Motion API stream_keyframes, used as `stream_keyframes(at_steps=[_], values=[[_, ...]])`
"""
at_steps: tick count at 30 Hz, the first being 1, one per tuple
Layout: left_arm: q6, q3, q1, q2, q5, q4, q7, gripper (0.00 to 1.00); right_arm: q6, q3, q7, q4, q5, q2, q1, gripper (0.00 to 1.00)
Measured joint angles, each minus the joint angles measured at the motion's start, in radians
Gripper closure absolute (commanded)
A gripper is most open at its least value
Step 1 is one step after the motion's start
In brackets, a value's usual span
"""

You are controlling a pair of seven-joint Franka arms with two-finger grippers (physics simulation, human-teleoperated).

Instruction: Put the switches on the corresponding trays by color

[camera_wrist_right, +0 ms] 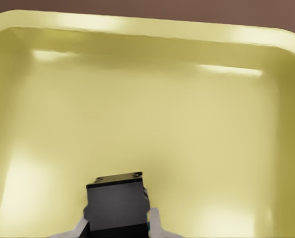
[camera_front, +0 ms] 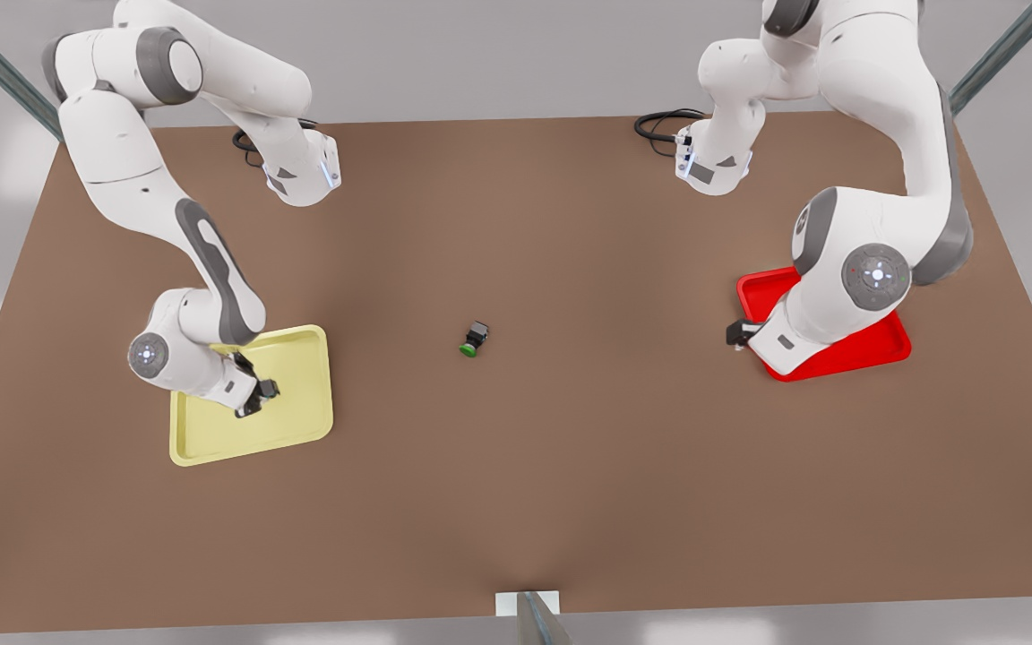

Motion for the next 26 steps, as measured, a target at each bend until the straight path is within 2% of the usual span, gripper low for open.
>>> stream_keyframes(at_steps=[1, 2, 11, 12, 13, 15, 16, 18, 20, 22, 26], values=[[-0.013, -0.001, -0.003, 0.002, -0.005, 0.040, 0.001, 0.00, 0.020, 0.000, -0.003, 0.000, 0.001, 0.015, 0.002, 0.32], [-0.025, 0.000, -0.002, 0.014, -0.012, 0.058, 0.002, 0.00, 0.022, 0.001, -0.005, -0.007, 0.001, 0.015, 0.005, 0.02], [-0.083, 0.001, -0.002, 0.019, -0.047, 0.081, 0.004, 0.00, -0.125, -0.004, 0.090, 0.031, 0.002, -0.100, 0.011, 0.00], [-0.089, 0.001, -0.002, 0.018, -0.047, 0.081, 0.004, 0.00, -0.179, -0.039, 0.170, 0.058, 0.002, -0.130, 0.037, 0.00], [-0.089, 0.003, -0.002, 0.017, -0.047, 0.082, 0.004, 0.00, -0.204, -0.111, 0.216, 0.113, 0.003, -0.171, 0.114, 0.00], [-0.089, 0.003, -0.002, 0.016, -0.047, 0.082, 0.004, 0.00, -0.222, -0.186, 0.482, 0.203, 0.016, -0.248, 0.230, 0.00], [-0.089, 0.004, -0.003, 0.016, -0.046, 0.082, 0.004, 0.00, -0.297, -0.217, 0.795, 0.254, 0.013, -0.288, 0.287, 0.00], [-0.089, 0.005, -0.002, 0.016, -0.046, 0.082, 0.004, 0.00, -0.512, -0.265, 1.297, 0.356, 0.006, -0.360, 0.362, 0.00], [-0.089, 0.005, -0.002, 0.018, -0.045, 0.082, 0.004, 0.00, -0.789, -0.257, 1.809, 0.412, -0.010, -0.449, 0.393, 0.00], [-0.090, 0.005, -0.002, 0.016, -0.044, 0.082, 0.004, 0.00, -0.914, -0.259, 1.976, 0.411, -0.005, -0.510, 0.433, 0.00], [-0.094, 0.005, -0.002, 0.016, -0.043, 0.082, 0.004, 0.00, -0.948, -0.259, 2.063, 0.492, 0.001, -0.441, 0.466, 0.00]])
